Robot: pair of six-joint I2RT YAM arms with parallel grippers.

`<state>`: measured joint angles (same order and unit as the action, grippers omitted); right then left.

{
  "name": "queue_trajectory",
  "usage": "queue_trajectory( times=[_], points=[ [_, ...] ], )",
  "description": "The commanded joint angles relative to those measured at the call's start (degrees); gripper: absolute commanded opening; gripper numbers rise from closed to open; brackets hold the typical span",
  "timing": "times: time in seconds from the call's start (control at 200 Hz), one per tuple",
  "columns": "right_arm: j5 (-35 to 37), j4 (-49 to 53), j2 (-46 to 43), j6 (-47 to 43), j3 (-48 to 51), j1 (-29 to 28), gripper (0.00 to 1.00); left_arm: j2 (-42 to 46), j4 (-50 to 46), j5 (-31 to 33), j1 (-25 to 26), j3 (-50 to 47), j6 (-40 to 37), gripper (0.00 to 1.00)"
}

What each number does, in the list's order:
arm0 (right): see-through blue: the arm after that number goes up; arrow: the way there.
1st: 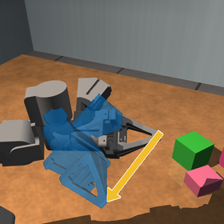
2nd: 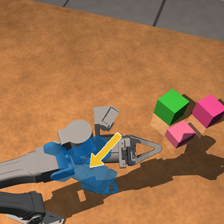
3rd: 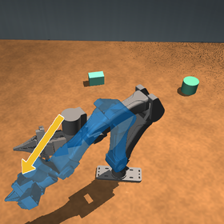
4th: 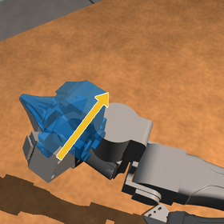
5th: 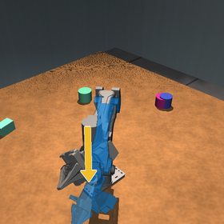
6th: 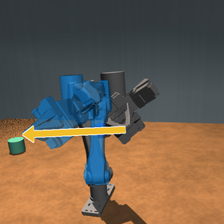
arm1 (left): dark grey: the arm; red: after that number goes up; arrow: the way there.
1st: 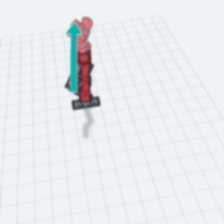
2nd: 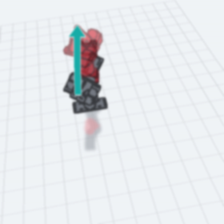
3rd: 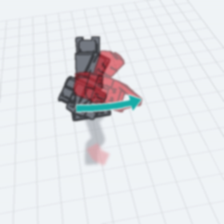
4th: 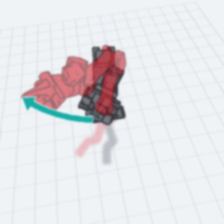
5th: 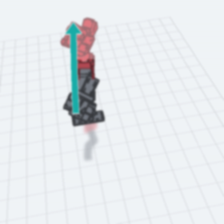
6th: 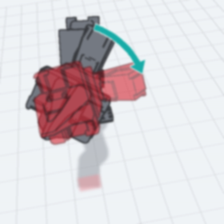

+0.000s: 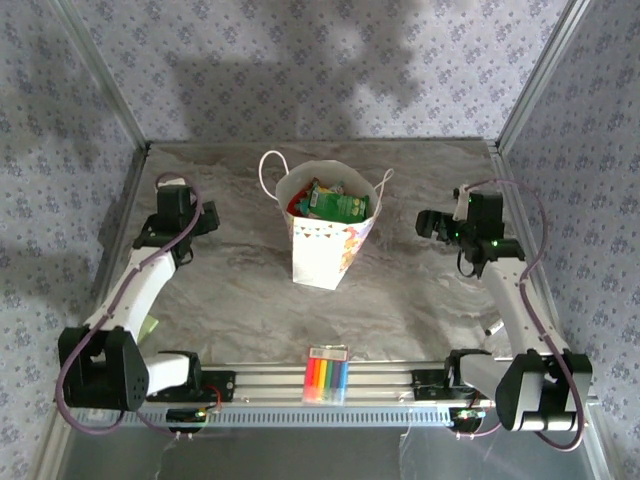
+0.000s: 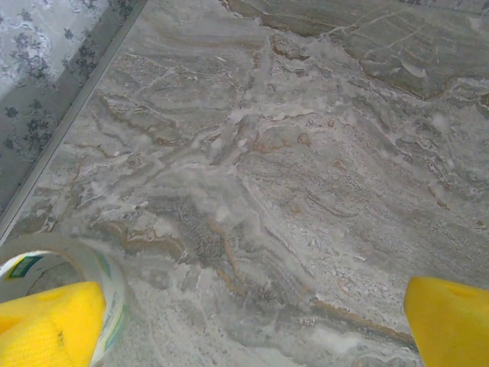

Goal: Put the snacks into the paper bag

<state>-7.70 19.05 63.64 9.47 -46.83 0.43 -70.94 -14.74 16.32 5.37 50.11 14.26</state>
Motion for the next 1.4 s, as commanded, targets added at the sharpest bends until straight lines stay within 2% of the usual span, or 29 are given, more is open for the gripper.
queue_trajectory(
  times=[0.0, 0.27, 0.43, 0.535, 0.825, 0.994, 1.094, 1.294, 1.394],
  points=[
    [4.10, -12.58, -0.82, -2.24, 5.05, 0.36, 1.00, -2.99, 4.57, 0.36, -0.13, -1.30, -2.52, 1.00],
    [8.71, -17.16, 6.75, -3.59, 6.74, 1.09, 1.00, -8.82, 13.24, -0.14, -0.56, -4.00, -4.18, 1.00],
    [9.96, -25.39, 9.85, -2.71, 9.68, 1.94, 1.00, -11.41, 18.85, 1.68, -0.77, -5.45, -7.36, 1.00],
    [10.58, -29.21, 11.77, -3.27, 10.53, 2.67, 1.00, -12.58, 22.23, -0.72, -1.22, -6.91, -9.64, 1.00],
    [10.58, -40.83, 16.75, -5.08, 12.95, 5.16, 1.00, -14.95, 37.69, -0.85, -1.47, -13.23, -14.14, 1.00],
    [8.16, -43.89, 19.19, -5.89, 13.40, 5.98, 1.00, -15.34, 45.07, -2.30, -2.27, -17.46, -13.73, 1.00],
    [6.63, -49.55, 19.52, -6.66, 16.86, 5.74, 1.00, -15.56, 51.93, -3.42, -2.56, -21.36, -13.76, 1.00],
    [10.54, -59.84, 19.12, -8.33, 23.35, 3.35, 1.00, -14.84, 57.35, -4.60, -2.95, -24.84, -13.68, 1.00],
    [12.10, -72.18, 23.02, -10.93, 28.04, 0.89, 1.00, -15.46, 64.54, -4.71, -2.97, -28.65, -13.57, 1.00]
  ],
)
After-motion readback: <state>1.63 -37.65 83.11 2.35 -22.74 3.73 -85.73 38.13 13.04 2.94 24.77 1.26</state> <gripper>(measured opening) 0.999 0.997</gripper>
